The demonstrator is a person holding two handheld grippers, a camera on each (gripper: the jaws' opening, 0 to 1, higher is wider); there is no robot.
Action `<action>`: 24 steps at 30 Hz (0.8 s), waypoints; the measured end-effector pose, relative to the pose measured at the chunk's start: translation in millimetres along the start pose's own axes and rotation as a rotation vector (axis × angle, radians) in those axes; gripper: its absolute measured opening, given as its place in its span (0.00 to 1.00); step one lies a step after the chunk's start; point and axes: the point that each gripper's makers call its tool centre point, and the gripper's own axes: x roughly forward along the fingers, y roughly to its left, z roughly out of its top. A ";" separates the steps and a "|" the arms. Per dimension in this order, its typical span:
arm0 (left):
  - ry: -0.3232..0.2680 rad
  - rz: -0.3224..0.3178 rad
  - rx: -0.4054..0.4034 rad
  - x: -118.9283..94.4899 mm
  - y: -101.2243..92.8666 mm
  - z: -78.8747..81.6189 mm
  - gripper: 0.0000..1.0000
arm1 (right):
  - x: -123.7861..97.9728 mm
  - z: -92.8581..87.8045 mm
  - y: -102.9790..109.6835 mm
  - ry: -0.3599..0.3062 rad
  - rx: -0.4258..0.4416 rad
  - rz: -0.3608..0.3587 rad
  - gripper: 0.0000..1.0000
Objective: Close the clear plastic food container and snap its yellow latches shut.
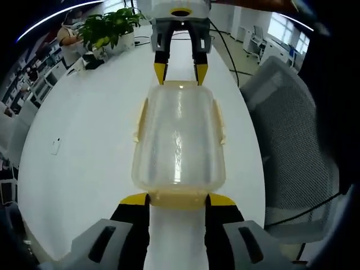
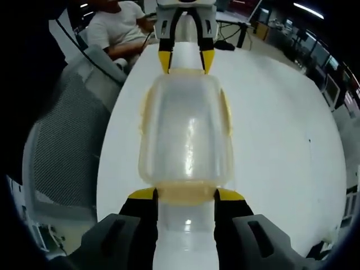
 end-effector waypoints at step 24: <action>-0.030 -0.001 0.000 25.8 5.0 45.6 0.32 | -18.5 -50.7 -7.9 0.058 0.001 -0.001 0.36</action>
